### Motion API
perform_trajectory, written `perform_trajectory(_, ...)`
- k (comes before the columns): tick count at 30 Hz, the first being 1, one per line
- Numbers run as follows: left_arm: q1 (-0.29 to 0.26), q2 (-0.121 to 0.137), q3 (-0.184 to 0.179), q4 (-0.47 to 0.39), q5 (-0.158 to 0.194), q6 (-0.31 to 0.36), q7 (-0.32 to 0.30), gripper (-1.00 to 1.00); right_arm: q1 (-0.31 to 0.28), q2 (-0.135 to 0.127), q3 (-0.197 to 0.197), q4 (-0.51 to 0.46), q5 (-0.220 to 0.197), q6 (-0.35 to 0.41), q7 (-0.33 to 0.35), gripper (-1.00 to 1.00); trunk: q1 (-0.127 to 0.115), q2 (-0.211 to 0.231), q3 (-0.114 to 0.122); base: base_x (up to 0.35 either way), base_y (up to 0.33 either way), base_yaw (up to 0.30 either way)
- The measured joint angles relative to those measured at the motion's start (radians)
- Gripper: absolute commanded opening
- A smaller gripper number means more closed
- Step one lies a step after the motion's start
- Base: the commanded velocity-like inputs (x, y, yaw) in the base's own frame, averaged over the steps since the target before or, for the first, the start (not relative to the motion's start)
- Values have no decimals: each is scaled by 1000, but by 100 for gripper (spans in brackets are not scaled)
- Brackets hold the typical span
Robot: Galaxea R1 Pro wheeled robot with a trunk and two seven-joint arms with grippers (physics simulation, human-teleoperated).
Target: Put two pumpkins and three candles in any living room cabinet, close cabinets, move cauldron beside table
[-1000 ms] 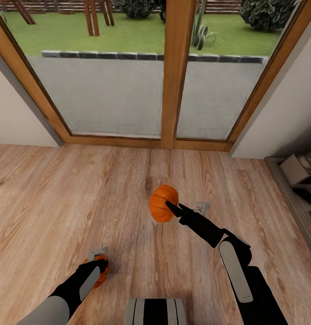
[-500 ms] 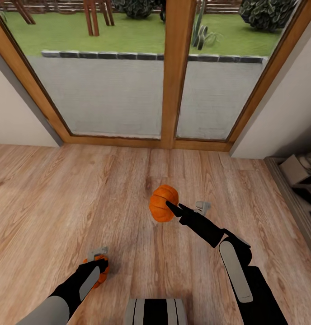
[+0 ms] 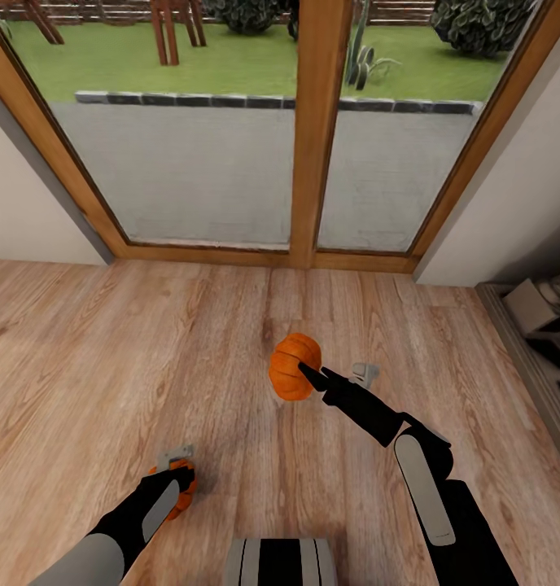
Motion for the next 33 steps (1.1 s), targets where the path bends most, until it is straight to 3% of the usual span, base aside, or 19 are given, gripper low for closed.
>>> perform_trajectory(6,1,3,-2,19,9,-14,-8,-100,0,0,0,2,-2,0,-1,-100,-2,2,23,0,0,0)
perform_trajectory(11,0,5,-2,-16,5,-89,-8,-100,0,0,0,2,-2,0,-1,-100,-4,3,42,0,0,0)
perform_trajectory(14,0,29,-1,-79,9,-119,-8,-100,0,0,0,3,-1,0,-1,-100,-6,4,54,0,0,0)
perform_trajectory(16,-1,46,-2,-164,11,-114,-8,-100,0,0,0,4,0,0,-1,-100,-7,4,62,0,0,0)
perform_trajectory(17,18,65,-2,-269,23,-82,-7,-100,0,0,0,7,1,0,-1,-100,-7,4,65,0,0,0)
perform_trajectory(18,42,74,-4,-391,23,-46,-8,-100,0,0,0,9,0,-1,-2,-100,-8,4,69,0,0,0)
perform_trajectory(19,104,95,-2,-569,34,60,-6,-100,0,0,0,10,0,-1,-2,-100,-8,5,73,0,0,0)
perform_trajectory(20,146,104,-2,-672,55,113,-5,-100,0,0,0,10,0,-1,-2,-100,-8,5,77,0,0,0)
perform_trajectory(24,243,123,22,-929,64,232,-1,-100,0,1,1,18,4,-1,-3,-100,-10,6,93,0,0,0)
perform_trajectory(30,278,128,43,-1010,82,266,1,-100,0,3,1,44,-2,-1,-3,-100,-13,7,116,0,0,0)
perform_trajectory(32,280,128,61,-1013,102,273,1,-100,0,5,1,45,-2,-1,-3,-100,-14,8,124,0,0,0)
perform_trajectory(33,282,129,81,-1015,137,315,2,-100,0,6,1,46,-5,5,-3,-100,-14,8,127,0,0,0)
